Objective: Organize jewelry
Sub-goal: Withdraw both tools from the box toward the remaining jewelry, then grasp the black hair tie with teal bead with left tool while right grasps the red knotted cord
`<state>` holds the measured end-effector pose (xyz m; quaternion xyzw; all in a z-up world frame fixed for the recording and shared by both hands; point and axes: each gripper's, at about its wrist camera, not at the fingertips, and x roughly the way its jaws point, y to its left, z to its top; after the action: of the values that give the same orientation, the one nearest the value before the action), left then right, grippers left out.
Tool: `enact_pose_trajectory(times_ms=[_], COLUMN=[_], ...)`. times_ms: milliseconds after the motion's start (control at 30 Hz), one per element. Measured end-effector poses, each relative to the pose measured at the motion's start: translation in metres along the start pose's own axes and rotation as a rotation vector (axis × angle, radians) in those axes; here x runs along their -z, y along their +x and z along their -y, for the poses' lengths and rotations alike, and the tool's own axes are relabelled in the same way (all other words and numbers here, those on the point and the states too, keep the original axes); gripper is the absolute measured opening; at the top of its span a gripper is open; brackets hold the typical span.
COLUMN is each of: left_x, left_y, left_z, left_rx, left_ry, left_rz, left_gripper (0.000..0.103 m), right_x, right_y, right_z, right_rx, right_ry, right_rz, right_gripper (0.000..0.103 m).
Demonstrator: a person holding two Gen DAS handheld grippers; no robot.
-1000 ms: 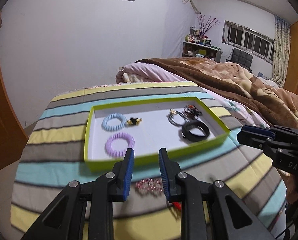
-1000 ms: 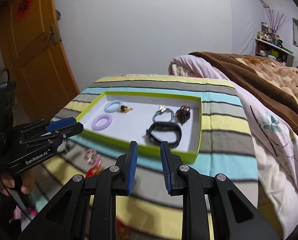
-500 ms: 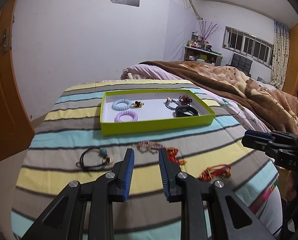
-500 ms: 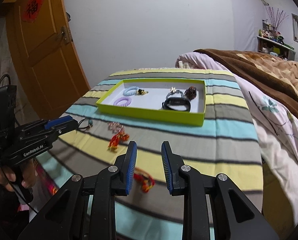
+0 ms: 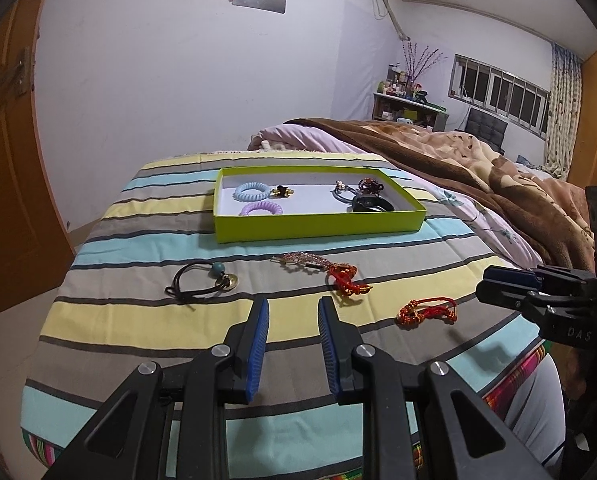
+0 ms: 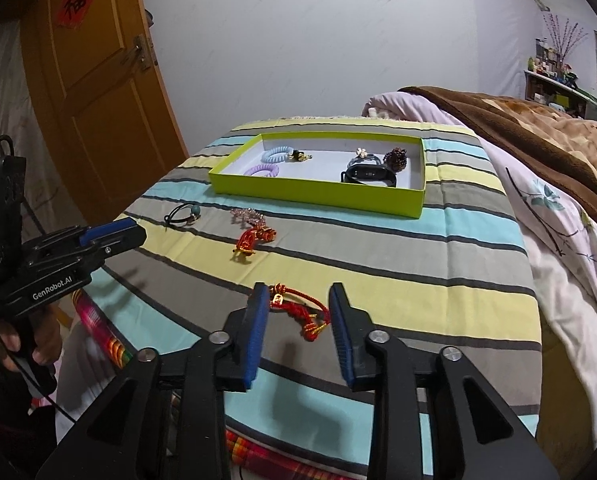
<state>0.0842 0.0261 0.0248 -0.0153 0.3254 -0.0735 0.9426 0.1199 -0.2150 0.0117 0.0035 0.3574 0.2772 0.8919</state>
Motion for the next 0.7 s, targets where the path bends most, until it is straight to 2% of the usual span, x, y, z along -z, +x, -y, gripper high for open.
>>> enact_pose_trajectory(times_ms=[700], left_x=[0.003], left_y=[0.019], left_z=[-0.021], left_rx=[-0.031], left_ry=[-0.04], left_rz=[-0.039], left_gripper=[0.025], right_x=[0.004], right_y=[0.027], right_z=[-0.006], right_rx=[-0.005], right_ry=[-0.078], right_rz=[-0.055], right_gripper=[0.038])
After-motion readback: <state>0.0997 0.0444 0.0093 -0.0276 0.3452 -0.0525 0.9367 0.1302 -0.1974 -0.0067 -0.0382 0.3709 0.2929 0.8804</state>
